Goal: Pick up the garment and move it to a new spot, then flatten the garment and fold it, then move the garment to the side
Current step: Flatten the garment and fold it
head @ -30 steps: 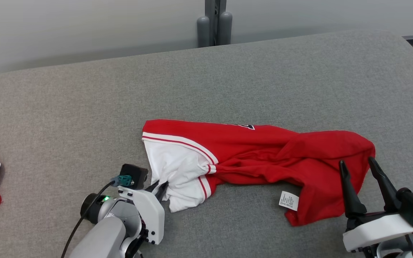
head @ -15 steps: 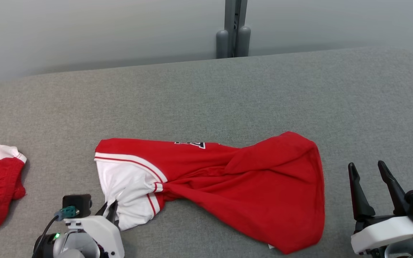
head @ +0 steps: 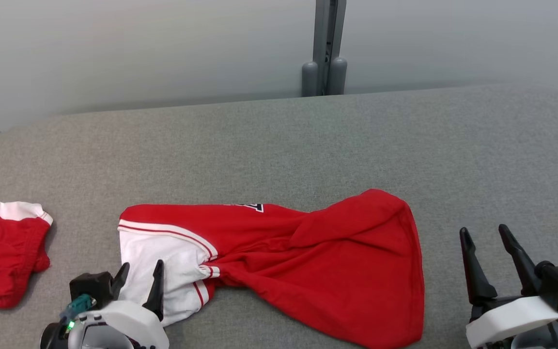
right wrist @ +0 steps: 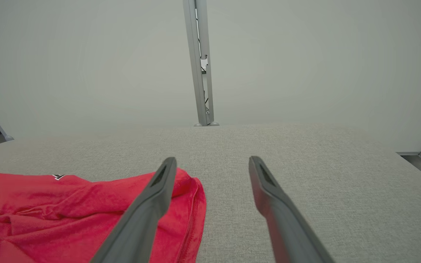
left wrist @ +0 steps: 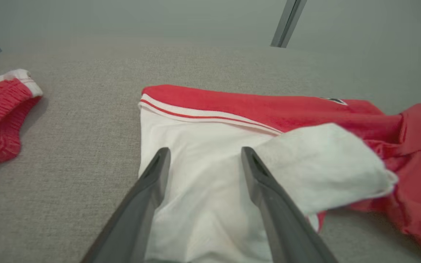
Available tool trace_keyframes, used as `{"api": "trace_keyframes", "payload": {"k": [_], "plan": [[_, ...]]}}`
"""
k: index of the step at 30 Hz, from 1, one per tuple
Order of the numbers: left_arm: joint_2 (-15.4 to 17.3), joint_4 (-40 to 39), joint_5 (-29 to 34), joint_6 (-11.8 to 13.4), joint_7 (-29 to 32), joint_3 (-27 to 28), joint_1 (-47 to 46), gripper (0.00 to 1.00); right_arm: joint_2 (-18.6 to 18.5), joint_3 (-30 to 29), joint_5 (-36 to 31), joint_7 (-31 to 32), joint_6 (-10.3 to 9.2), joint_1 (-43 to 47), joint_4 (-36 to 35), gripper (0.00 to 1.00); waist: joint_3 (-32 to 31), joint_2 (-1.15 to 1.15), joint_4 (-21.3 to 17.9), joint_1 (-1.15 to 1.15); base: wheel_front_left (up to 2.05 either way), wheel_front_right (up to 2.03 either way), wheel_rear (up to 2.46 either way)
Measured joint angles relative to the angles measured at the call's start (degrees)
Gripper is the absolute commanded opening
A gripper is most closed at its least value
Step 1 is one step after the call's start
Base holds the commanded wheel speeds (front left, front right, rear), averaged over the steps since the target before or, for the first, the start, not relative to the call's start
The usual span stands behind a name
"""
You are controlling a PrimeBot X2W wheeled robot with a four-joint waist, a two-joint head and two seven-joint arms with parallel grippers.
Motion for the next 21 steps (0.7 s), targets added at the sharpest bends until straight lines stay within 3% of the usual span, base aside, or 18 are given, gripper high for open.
{"api": "trace_keyframes", "payload": {"k": [4,12,21], "plan": [[-0.6,-2.9,0.1,1.3,-3.2,0.8,2.1,1.0,0.0,0.6,0.2,-0.1,0.0,0.0,0.4,1.0,-1.1,0.0,-0.1,0.0,0.0,0.0,0.0],[-0.8,-14.6,4.3,6.2,-7.0,4.8,6.6,1.0,0.0,0.8,0.4,-0.3,0.0,1.4,0.9,1.0,-4.2,0.0,0.8,0.0,0.0,0.0,0.0],[1.3,-23.7,9.8,8.0,-7.2,6.7,13.1,1.0,0.0,1.7,0.1,0.2,0.0,3.9,1.2,1.0,-6.5,0.0,2.2,0.0,0.0,0.0,0.0]]}}
